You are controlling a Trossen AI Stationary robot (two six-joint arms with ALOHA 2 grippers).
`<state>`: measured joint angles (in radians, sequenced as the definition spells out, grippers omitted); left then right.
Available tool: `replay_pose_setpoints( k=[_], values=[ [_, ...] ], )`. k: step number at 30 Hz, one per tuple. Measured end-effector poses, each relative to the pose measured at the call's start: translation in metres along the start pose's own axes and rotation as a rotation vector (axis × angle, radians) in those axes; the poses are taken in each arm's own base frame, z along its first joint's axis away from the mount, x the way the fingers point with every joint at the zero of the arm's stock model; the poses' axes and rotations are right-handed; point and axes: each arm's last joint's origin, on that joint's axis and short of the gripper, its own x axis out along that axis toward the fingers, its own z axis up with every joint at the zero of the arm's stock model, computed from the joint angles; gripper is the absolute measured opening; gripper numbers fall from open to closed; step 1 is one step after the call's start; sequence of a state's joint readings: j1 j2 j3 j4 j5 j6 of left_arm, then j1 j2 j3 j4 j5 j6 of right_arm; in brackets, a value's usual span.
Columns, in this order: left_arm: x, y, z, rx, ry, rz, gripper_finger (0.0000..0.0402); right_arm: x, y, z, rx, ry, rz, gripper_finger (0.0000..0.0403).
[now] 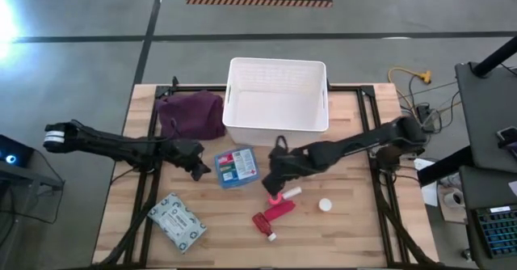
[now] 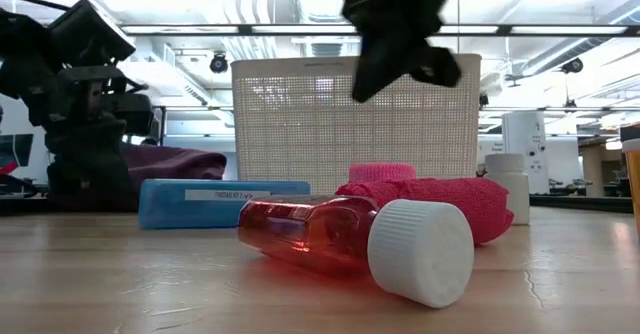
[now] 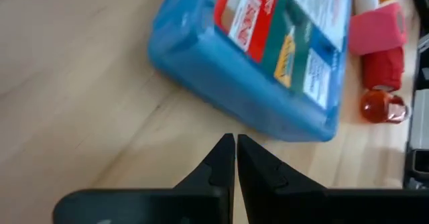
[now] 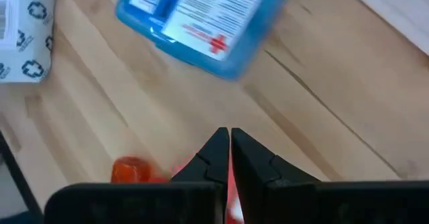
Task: Pick & place medical supplies in basket/bin
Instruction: Put the blue first aid kit into the white bin
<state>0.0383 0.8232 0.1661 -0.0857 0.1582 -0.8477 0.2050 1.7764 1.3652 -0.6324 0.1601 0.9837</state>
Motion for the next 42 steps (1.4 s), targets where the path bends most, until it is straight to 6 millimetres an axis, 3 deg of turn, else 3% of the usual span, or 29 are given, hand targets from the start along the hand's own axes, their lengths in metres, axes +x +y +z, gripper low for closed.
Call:
replay_pose_setpoints(
  k=[4,8,14,18,22,30,34,39,42],
  values=[
    [0.003,0.006,-0.005,-0.009,0.019,0.021,0.0000,0.031,0.012,0.008,0.042,-0.042,-0.077,0.0011],
    [0.006,0.013,-0.010,-0.016,0.033,0.043,0.0000,0.060,0.016,0.010,0.159,-0.130,-0.179,0.0011],
    [0.011,0.018,-0.013,-0.060,0.011,0.025,0.0000,0.097,0.016,0.007,0.251,-0.125,-0.282,0.0011],
    [0.014,0.009,-0.004,-0.048,-0.045,-0.031,0.0000,0.102,0.018,0.013,0.219,-0.155,-0.318,0.0011],
    [0.021,0.011,-0.003,-0.044,-0.018,0.037,0.0000,0.106,0.016,0.024,0.206,-0.170,-0.331,0.0011],
    [0.038,0.016,-0.004,-0.044,0.029,0.090,0.0000,0.072,0.028,0.044,0.187,-0.305,-0.302,0.0011],
    [0.042,0.014,-0.002,-0.043,0.008,0.067,0.0000,0.081,0.027,0.048,0.182,-0.301,-0.275,0.0011],
    [0.040,0.010,0.001,-0.042,-0.027,0.032,0.0000,0.108,0.014,0.037,0.187,-0.181,-0.289,0.0011],
    [0.037,0.007,0.003,-0.041,-0.044,0.011,0.0000,0.108,0.013,0.033,0.205,-0.161,-0.307,0.0011]
  ],
)
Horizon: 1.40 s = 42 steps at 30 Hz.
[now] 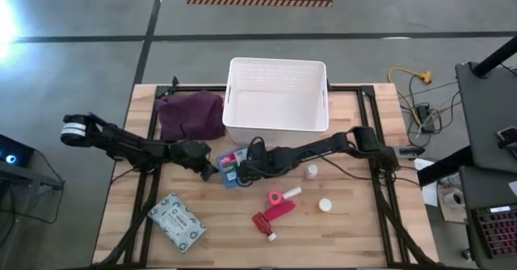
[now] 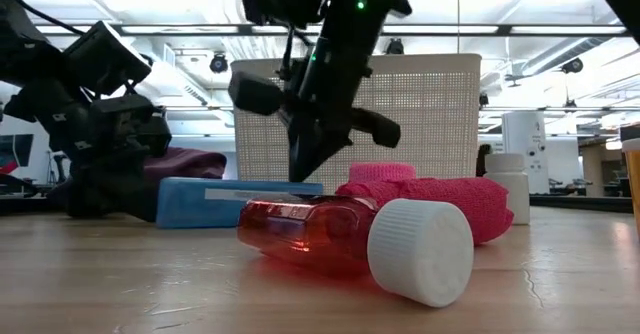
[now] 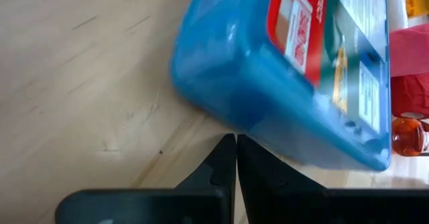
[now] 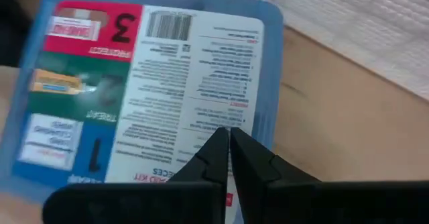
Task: Pick & place medical supplies in basket/bin
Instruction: Put the blue first aid kit into the white bin
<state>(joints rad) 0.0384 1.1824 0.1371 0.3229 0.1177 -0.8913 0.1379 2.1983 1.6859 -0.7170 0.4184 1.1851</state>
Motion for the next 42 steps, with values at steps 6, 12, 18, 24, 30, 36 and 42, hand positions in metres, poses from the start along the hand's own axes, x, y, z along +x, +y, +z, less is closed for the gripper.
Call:
replay_pose_setpoints(
  k=[6,12,18,24,30,36,42],
  values=[
    [-0.001,0.001,-0.001,-0.002,-0.003,0.022,0.0000,-0.021,-0.006,-0.003,0.017,-0.040,-0.077,0.0011],
    [0.002,0.006,-0.003,-0.006,0.015,0.062,0.0000,-0.003,-0.006,-0.012,0.037,0.070,-0.017,0.0011],
    [0.006,0.009,-0.005,-0.021,0.026,0.080,0.0000,-0.034,-0.016,-0.016,0.006,-0.003,-0.104,0.0011],
    [0.005,0.001,0.002,-0.034,-0.046,0.036,0.0004,-0.065,-0.030,-0.003,0.097,-0.061,-0.105,0.0011],
    [0.007,-0.010,0.012,-0.005,-0.066,0.000,0.0024,-0.070,-0.064,-0.017,0.134,0.057,-0.312,0.0011],
    [0.007,-0.016,0.016,0.006,-0.079,-0.017,0.0058,-0.046,-0.072,-0.032,0.193,0.132,-0.255,0.0011],
    [0.012,-0.017,0.018,-0.004,-0.066,-0.007,0.0081,-0.022,-0.087,-0.045,0.195,0.159,-0.316,0.0013]
  ],
)
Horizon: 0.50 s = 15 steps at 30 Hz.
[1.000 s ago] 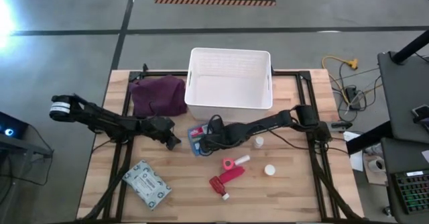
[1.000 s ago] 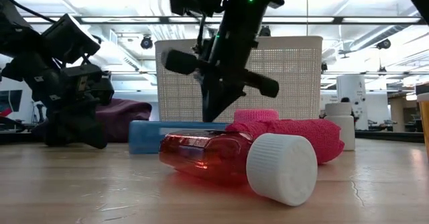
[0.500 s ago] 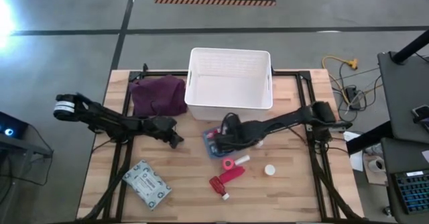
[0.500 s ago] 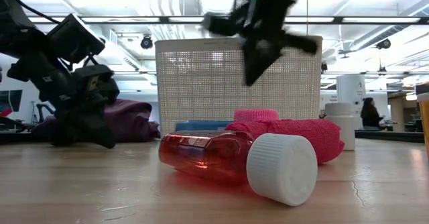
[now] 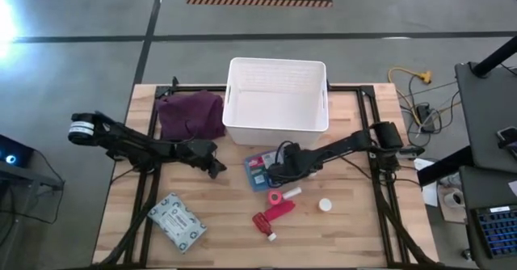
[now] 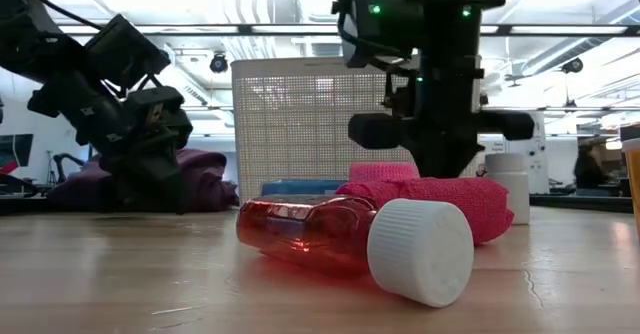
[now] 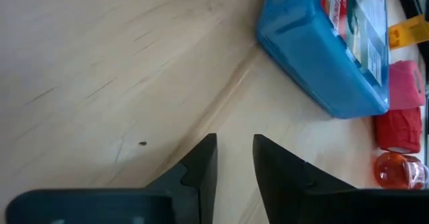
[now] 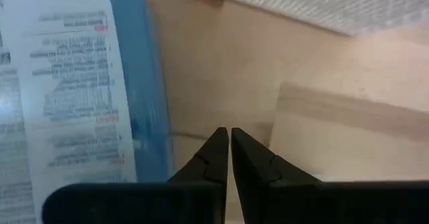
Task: Pick & place medical supplies in basket/bin
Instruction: Put the blue first aid kit into the white bin
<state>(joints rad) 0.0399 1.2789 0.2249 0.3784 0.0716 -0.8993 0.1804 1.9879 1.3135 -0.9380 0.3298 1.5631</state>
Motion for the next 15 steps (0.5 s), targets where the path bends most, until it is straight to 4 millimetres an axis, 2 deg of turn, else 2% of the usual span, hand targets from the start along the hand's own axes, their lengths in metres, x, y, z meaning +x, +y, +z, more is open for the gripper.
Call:
replay_pose_setpoints(
  k=[3,7,11,15],
  values=[
    [0.003,-0.004,0.003,0.000,-0.001,-0.004,0.0082,0.011,0.007,-0.005,-0.060,0.054,0.071,0.0013],
    [0.006,-0.008,0.007,0.000,-0.002,-0.010,0.0083,-0.002,0.029,0.001,-0.055,0.003,0.230,0.0013],
    [0.008,-0.013,0.011,0.002,0.002,-0.022,0.0083,-0.010,0.038,0.011,-0.085,-0.066,0.256,0.0013],
    [0.011,-0.015,0.012,0.028,0.013,-0.019,0.0083,-0.010,0.039,0.016,-0.091,-0.073,0.257,0.0013]
  ],
)
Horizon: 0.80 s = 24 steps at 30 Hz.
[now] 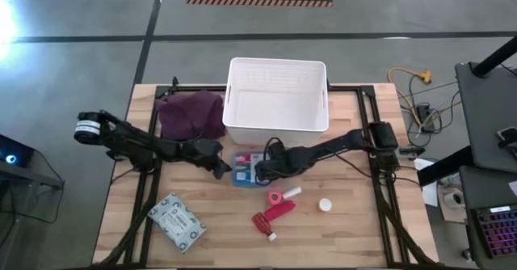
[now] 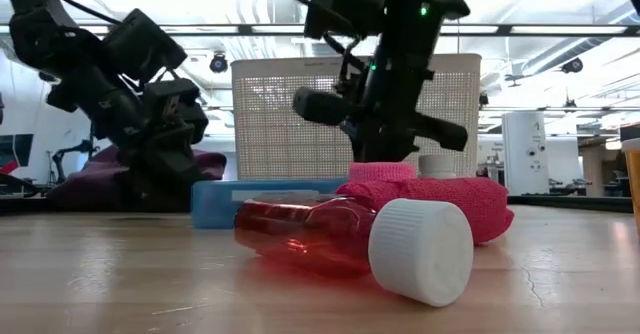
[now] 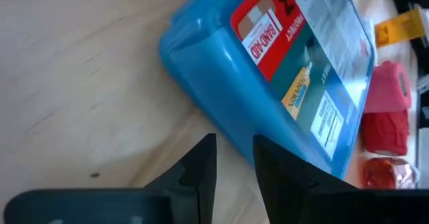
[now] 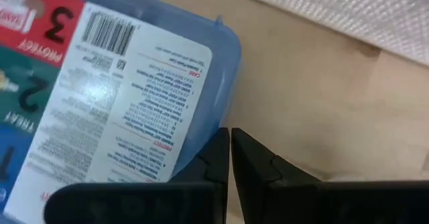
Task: Pick & place medical supplies in basket/bin
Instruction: Put the blue first aid kit into the white bin
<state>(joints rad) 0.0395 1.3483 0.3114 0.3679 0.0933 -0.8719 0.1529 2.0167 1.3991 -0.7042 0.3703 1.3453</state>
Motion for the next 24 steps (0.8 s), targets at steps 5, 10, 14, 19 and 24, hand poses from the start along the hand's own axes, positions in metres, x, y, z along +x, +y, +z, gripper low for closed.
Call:
replay_pose_setpoints(
  k=[5,10,14,19,24],
  values=[
    [0.006,0.004,-0.003,-0.005,0.026,0.023,0.0083,0.000,0.001,0.000,-0.005,0.009,0.013,0.0013],
    [0.006,-0.004,0.003,0.000,0.018,-0.025,0.0083,0.002,-0.001,-0.003,-0.033,0.046,0.011,0.0013],
    [0.002,-0.021,0.015,0.041,-0.013,-0.108,0.0083,0.006,-0.008,-0.006,-0.039,0.057,-0.029,0.0013],
    [-0.003,-0.045,0.035,0.104,-0.103,-0.199,0.0083,0.010,-0.017,-0.010,-0.026,0.100,-0.076,0.0013],
    [-0.005,-0.063,0.050,0.189,-0.143,-0.214,0.0083,0.011,-0.019,-0.012,-0.014,0.131,-0.084,0.0013]
  ],
)
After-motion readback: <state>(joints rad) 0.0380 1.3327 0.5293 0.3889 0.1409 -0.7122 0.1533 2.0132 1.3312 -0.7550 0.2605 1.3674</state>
